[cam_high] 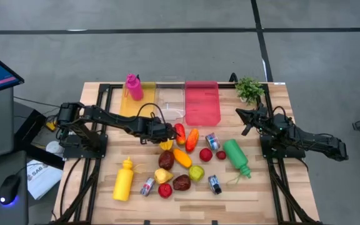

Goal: Pick & Place Food Item
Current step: Put the yellow starfruit into the pink bin

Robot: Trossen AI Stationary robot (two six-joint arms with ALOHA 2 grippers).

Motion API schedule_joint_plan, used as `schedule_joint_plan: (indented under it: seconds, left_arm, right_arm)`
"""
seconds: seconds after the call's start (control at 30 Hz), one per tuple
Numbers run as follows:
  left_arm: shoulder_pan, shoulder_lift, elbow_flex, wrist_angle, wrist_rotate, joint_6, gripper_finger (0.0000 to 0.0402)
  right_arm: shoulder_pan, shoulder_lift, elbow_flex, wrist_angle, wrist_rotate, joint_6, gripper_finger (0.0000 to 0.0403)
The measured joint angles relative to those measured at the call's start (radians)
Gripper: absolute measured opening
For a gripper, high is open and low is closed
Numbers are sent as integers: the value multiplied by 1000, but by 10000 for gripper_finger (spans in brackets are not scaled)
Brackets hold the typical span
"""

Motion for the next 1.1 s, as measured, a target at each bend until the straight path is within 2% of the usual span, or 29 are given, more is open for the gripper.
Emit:
schedule_joint_plan:
  seconds: [0.17, 0.27, 0.43, 0.63, 0.87, 0.97, 1.1]
  left_arm:
    - [0, -2, -16, 58, -5, 3, 5]
    - [0, -3, -18, 119, -43, 23, 6]
    - [-1, -24, -18, 161, -17, 87, 3]
    - [-8, -88, -16, 145, 5, 157, 2]
    - [-11, -222, -16, 113, -3, 239, 2]
    - [-11, -290, -16, 134, -71, 302, 3]
    - [-2, -364, -15, 207, -228, 407, 2]
  right_arm:
    - [0, 0, 0, 0, 0, 0, 6]
    - [0, 0, 0, 0, 0, 0, 6]
    - [0, 0, 0, 0, 0, 0, 6]
    - [0, -1, 0, 0, 0, 0, 6]
    - [0, -2, 0, 1, 1, 2, 6]
    - [0, -3, 0, 2, 3, 2, 6]
    - [0, 0, 0, 3, 3, 2, 6]
